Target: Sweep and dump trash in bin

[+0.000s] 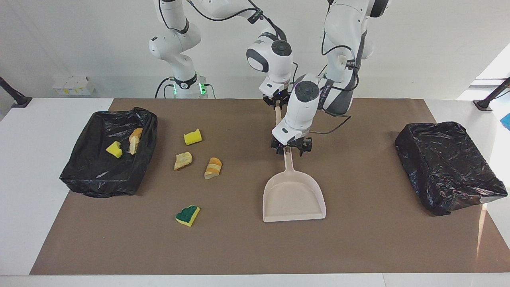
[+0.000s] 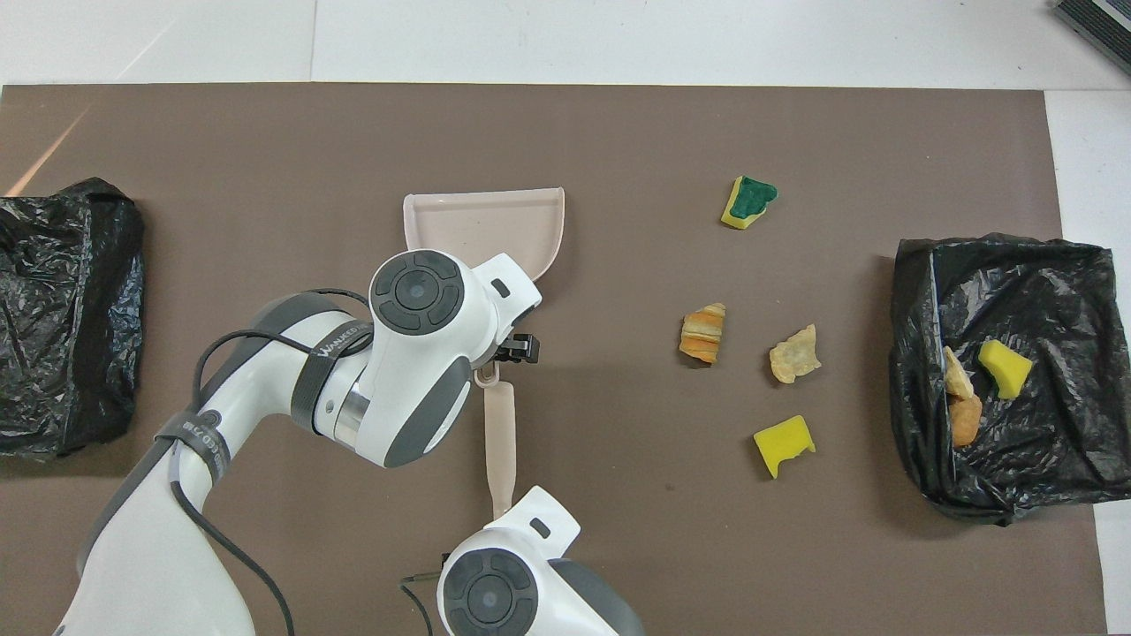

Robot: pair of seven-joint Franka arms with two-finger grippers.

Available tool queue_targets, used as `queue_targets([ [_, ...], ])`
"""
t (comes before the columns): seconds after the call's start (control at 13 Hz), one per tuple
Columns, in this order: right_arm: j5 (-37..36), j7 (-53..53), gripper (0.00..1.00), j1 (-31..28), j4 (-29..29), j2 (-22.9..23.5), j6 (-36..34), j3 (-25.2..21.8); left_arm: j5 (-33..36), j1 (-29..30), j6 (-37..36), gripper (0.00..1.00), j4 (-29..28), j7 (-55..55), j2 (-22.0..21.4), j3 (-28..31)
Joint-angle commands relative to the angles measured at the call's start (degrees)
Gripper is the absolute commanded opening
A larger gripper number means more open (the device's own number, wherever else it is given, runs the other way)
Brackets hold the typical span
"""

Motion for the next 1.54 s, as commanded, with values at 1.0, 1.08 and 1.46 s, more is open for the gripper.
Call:
queue_targets([
  [1.0, -0.5, -6.3, 0.0, -21.1, -11.4, -24.6, -22.6, 0.0, -0.3, 1.6, 1.7, 0.0, -1.5, 7.9, -1.9, 1.0],
  [1.08, -0.5, -6.3, 0.0, -21.4, -14.2, -26.7, -22.0, 0.0, -0.3, 2.0, 1.3, 0.0, -1.1, 8.6, -2.4, 1.3],
  [1.46, -0.4, -6.5, 0.0, -22.2, -20.1, -31.9, -23.9, 0.0, 0.0, 4.0, -0.1, 0.0, -1.4, 13.5, -3.3, 1.8],
])
